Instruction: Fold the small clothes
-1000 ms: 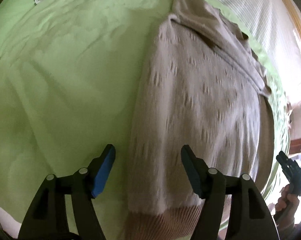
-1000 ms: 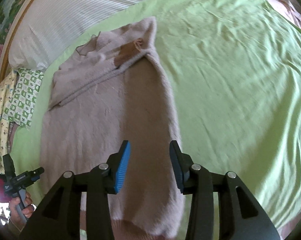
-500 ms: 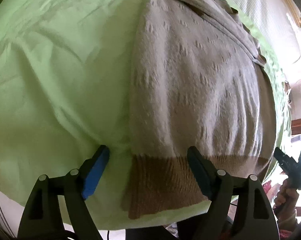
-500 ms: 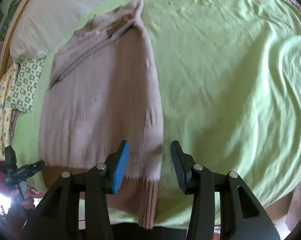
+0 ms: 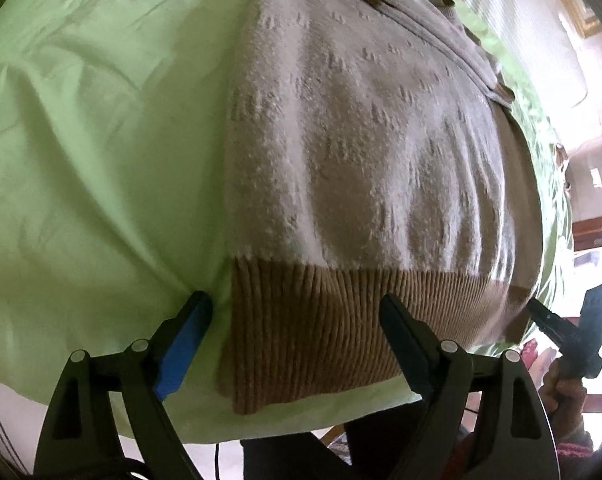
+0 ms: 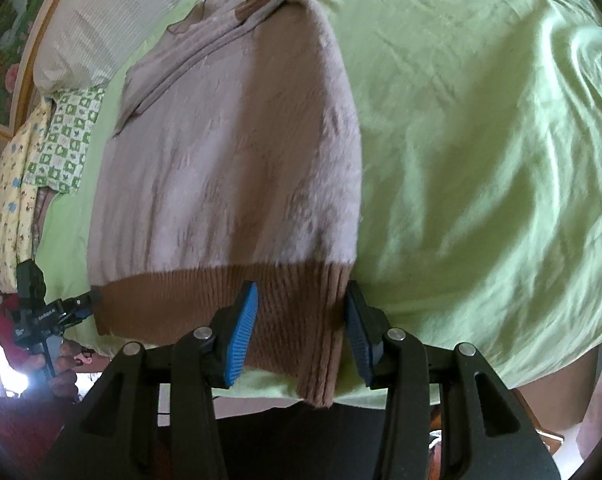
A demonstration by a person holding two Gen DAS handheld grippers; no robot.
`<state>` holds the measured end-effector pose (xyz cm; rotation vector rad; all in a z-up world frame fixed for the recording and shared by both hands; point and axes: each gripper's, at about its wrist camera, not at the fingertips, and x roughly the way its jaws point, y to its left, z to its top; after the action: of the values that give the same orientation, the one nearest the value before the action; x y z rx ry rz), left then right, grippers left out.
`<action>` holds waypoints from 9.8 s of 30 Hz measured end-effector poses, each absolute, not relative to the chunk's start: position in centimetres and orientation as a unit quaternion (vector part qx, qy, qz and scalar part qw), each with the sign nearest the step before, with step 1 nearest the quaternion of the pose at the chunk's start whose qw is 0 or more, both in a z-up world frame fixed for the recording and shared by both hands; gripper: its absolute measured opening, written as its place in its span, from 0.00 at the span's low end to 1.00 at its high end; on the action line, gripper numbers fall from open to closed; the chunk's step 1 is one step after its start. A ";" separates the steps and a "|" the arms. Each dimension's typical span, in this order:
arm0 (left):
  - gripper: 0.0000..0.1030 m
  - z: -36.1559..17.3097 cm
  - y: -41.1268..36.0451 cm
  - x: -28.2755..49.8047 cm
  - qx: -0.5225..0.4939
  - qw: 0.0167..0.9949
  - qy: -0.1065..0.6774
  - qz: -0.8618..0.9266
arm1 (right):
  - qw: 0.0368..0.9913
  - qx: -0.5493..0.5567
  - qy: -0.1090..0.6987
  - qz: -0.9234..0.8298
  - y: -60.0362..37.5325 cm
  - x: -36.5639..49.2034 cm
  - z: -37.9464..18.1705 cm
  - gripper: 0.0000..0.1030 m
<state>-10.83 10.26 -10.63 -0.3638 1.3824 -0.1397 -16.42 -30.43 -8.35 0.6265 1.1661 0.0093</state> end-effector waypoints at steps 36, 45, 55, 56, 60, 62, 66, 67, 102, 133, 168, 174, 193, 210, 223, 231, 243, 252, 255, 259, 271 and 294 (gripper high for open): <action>0.07 -5.5 10.6 -10.2 -0.226 0.795 0.546 -0.137 | 0.807 0.357 0.465 0.077 -32.2 -16.3 -4.9 0.07; 0.07 -0.7 10.6 -4.1 -0.240 0.830 0.483 -0.145 | 0.839 0.369 0.387 0.104 -33.2 -10.8 0.0 0.07; 0.07 3.5 11.4 7.0 -0.261 0.860 0.420 -0.125 | 0.854 0.406 0.313 0.087 -37.8 -0.5 3.1 0.07; 0.07 3.7 11.3 8.3 -0.262 0.862 0.416 -0.123 | 0.854 0.411 0.308 0.085 -38.3 0.7 3.2 0.07; 0.07 3.6 11.0 13.6 -0.266 0.862 0.414 -0.116 | 0.857 0.412 0.301 0.074 -39.5 5.6 3.5 0.07; 0.07 3.4 10.7 15.9 -0.266 0.863 0.414 -0.111 | 0.857 0.413 0.302 0.070 -40.0 8.0 3.3 0.07; 0.07 3.0 10.3 20.1 -0.264 0.865 0.413 -0.106 | 0.857 0.408 0.308 0.064 -40.9 12.1 2.9 0.07; 0.07 2.8 10.3 21.1 -0.263 0.865 0.414 -0.104 | 0.857 0.406 0.311 0.062 -41.2 13.2 2.7 0.07; 0.57 -1.0 11.5 27.3 -0.268 0.854 0.439 -0.076 | 0.844 0.408 0.347 -0.028 -45.7 20.8 -0.6 0.55; 0.25 -8.4 12.1 35.1 -0.229 0.846 0.469 -0.108 | 0.877 0.269 0.399 0.016 -42.0 28.2 -5.8 0.36; 0.67 -5.4 15.8 15.5 -0.279 0.839 0.465 0.031 | 0.857 0.330 0.388 -0.079 -41.2 9.7 -2.2 0.42; 0.72 -5.4 14.1 11.7 -0.294 0.825 0.482 0.027 | 0.871 0.284 0.401 -0.024 -35.8 9.1 -0.8 0.48; 0.79 -10.7 12.8 10.5 -0.385 0.758 0.521 0.075 | 0.851 0.193 0.466 0.149 -23.2 21.9 -2.5 0.48; 0.82 -10.9 12.1 13.3 -0.413 0.769 0.468 0.139 | 0.848 0.219 0.466 0.123 -23.9 29.9 -2.8 0.53; 0.12 -4.6 7.9 15.0 -0.291 0.855 0.427 0.042 | 0.838 0.285 0.462 0.054 -30.7 20.1 -3.0 0.54; 0.10 1.9 -6.1 16.9 -0.127 0.904 0.384 -0.141 | 0.826 0.358 0.435 0.035 -37.1 16.4 -3.3 0.54; 0.37 -4.5 -17.6 14.6 0.008 0.849 0.472 -0.237 | 0.814 0.383 0.431 0.073 -40.0 19.0 -2.5 0.80; 0.83 -4.4 -9.3 11.3 0.022 0.877 0.461 -0.134 | 0.806 0.353 0.462 0.110 -37.4 21.7 -4.9 0.81; 0.83 -6.6 -7.9 11.8 0.014 0.861 0.493 -0.127 | 0.799 0.338 0.482 0.121 -36.5 22.8 -5.7 0.81; 0.81 -8.5 -8.0 12.9 0.024 0.858 0.502 -0.108 | 0.799 0.309 0.499 0.134 -34.9 24.0 -5.9 0.81; 0.29 -6.8 -9.3 15.2 0.015 0.863 0.488 -0.130 | 0.837 0.318 0.414 0.166 -35.9 21.2 1.5 0.18; 0.21 -9.9 -11.7 15.1 0.009 0.831 0.532 -0.159 | 0.850 0.231 0.474 -0.011 -40.4 17.5 -5.7 0.21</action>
<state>15.11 -11.73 -9.94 0.0195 1.1286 -0.3376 17.50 -40.41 -5.73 0.4877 0.9979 -0.0236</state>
